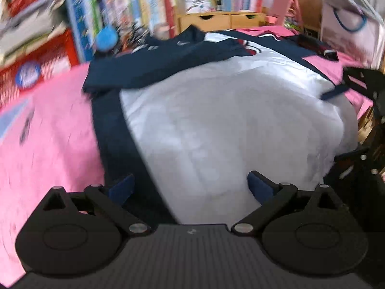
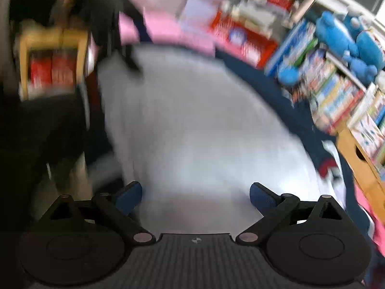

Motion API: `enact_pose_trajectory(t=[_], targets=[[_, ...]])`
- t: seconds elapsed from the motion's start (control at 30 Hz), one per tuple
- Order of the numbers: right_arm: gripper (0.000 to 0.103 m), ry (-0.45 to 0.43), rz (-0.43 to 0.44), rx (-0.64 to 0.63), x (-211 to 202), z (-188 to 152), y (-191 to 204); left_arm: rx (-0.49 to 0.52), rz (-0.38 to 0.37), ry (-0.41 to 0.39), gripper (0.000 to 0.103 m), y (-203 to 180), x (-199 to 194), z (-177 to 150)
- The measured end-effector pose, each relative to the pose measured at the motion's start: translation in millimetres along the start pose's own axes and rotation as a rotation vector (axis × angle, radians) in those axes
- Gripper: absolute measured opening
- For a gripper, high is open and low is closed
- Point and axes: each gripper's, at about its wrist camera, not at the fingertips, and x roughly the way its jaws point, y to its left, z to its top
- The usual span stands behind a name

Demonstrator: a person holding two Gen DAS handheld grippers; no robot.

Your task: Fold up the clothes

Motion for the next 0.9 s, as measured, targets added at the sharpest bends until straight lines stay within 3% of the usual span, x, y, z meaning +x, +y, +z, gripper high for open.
enact_pose_trajectory(t=[0.1,0.2,0.3,0.4,0.53,0.63,0.73,0.9], targets=[[0.098,0.066,-0.067,-0.042,-0.9,-24.8,0.0,0.063,0.028,0.013,0.102,-6.2,-2.5,-7.0],[0.098,0.103,-0.068,0.001,-11.7,-33.2,-8.0,0.135,0.078,0.033,0.102,-14.0,-6.1,-12.6],[0.098,0.138,-0.064,0.049,-23.2,-40.5,-16.5,0.135,0.111,0.044,0.102,-9.9,-19.5,-15.1],[0.098,0.116,-0.075,0.115,-47.9,-50.0,-24.4,0.15,0.142,0.03,0.102,-8.7,-32.3,-10.1],[0.096,0.032,-0.14,0.327,-58.3,-54.5,-52.0,0.194,0.194,-0.043,0.101,-17.0,-40.5,12.0],[0.077,0.017,-0.138,0.484,-54.0,-61.4,-64.6,0.19,0.17,-0.088,0.101,-25.2,-36.9,24.7],[0.066,-0.019,-0.095,0.576,-61.4,-71.7,-58.1,0.197,0.157,-0.078,0.101,-33.5,-24.1,23.9],[0.066,-0.057,-0.024,0.615,-73.2,-73.2,-31.4,0.153,0.178,0.006,0.101,-28.9,1.5,13.0]])
